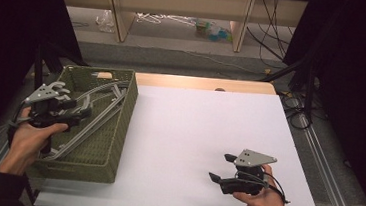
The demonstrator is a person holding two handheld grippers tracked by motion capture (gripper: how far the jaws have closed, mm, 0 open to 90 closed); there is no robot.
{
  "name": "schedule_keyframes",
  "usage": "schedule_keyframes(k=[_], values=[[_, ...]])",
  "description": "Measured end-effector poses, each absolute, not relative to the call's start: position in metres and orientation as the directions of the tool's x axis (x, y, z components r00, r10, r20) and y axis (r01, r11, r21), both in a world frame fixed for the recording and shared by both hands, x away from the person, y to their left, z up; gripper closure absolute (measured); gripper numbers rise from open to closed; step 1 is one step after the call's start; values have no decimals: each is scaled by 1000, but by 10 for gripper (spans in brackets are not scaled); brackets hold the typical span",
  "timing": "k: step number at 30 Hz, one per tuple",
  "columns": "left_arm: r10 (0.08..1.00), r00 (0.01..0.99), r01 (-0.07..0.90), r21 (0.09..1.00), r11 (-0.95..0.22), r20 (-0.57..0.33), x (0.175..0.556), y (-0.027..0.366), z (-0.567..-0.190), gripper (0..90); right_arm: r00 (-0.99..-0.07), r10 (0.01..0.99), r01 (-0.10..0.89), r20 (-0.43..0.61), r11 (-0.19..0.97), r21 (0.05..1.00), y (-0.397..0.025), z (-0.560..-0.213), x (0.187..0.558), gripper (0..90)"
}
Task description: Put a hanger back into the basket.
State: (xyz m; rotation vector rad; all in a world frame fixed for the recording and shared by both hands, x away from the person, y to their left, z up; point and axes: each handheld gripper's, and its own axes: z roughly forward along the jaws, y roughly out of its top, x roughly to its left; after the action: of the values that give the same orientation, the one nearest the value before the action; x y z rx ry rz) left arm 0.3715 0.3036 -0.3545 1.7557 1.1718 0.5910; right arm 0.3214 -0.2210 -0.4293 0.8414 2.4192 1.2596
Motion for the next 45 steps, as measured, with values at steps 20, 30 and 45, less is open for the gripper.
schedule_keyframes(k=[20,30,45], values=[[875,480,419,893,-164,-65,333,256,-354,314,-792,610,363,15,451,815,-220,-430,321,209],[865,500,400,900,-174,-55,316,231,-359,310,-796,605,360,17,451,817,-221,-431,322,209],[842,538,395,896,-202,-47,294,193,-375,301,-794,607,353,15,441,825,-222,-429,323,207]])
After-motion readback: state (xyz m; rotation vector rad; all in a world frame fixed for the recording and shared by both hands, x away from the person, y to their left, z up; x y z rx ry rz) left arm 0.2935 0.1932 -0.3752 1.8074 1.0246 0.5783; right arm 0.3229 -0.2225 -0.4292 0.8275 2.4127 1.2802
